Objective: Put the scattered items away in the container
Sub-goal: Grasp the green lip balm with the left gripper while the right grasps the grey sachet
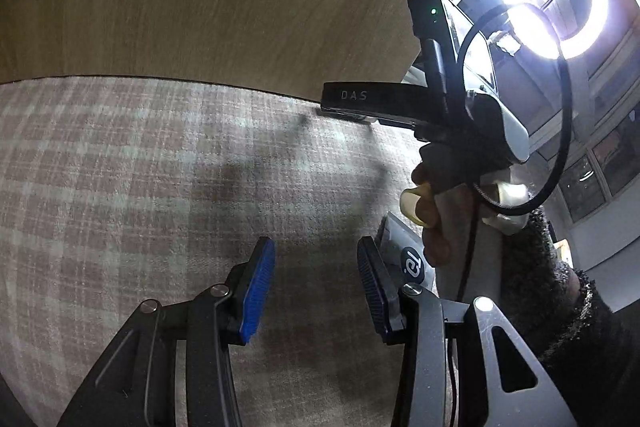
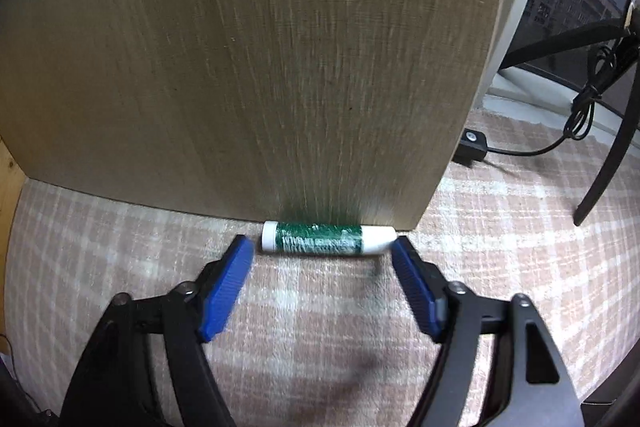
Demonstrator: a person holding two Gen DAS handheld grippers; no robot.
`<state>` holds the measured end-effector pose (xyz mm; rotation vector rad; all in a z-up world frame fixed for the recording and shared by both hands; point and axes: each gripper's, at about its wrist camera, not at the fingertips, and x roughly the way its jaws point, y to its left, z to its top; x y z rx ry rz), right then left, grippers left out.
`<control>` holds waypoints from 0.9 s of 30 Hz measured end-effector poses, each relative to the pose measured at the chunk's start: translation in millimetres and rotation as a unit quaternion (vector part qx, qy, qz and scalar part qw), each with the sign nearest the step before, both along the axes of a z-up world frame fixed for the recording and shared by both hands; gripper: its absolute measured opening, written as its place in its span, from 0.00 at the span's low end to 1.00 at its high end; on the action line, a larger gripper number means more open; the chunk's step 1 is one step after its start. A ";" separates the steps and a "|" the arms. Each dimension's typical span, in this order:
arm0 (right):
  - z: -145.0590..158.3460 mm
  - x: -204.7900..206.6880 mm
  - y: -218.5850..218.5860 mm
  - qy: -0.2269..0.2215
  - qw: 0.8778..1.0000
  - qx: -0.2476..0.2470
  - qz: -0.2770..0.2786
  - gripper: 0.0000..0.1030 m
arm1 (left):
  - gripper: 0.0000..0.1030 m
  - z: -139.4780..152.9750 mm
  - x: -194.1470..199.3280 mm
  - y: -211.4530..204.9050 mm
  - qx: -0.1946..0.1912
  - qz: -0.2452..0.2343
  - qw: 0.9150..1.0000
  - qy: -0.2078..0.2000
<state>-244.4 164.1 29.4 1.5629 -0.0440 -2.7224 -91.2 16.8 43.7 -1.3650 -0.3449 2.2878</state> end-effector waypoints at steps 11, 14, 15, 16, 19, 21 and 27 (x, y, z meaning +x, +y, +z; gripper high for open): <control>-5.4 -5.1 7.1 -0.012 1.000 -0.013 0.013 0.43 | 0.40 -8.2 -5.1 5.6 -0.001 -0.010 1.000 -0.011; -3.3 -6.9 16.8 -0.019 0.999 -0.032 0.015 0.37 | 0.40 -8.3 -3.5 6.4 -0.002 -0.012 1.000 -0.013; -2.4 -6.5 19.5 -0.022 0.999 -0.043 0.018 0.37 | 0.40 -8.0 -2.8 6.4 -0.002 -0.013 1.000 -0.013; -1.5 -6.0 21.6 -0.024 0.998 -0.051 0.018 0.39 | 0.40 -7.9 -2.4 6.7 -0.002 -0.011 1.000 -0.012; 2.4 -1.6 25.5 -0.037 0.996 -0.080 0.034 0.39 | 0.40 -3.7 1.2 7.2 -0.008 -0.014 1.000 -0.011; 1.4 2.7 21.2 -0.051 0.995 -0.063 0.053 0.39 | 0.40 -3.2 -2.4 8.4 -0.012 -0.016 1.000 -0.008; 9.2 43.4 26.9 -0.073 0.987 -0.092 0.112 0.32 | 0.40 6.8 -24.5 17.1 -0.021 -0.032 0.999 -0.002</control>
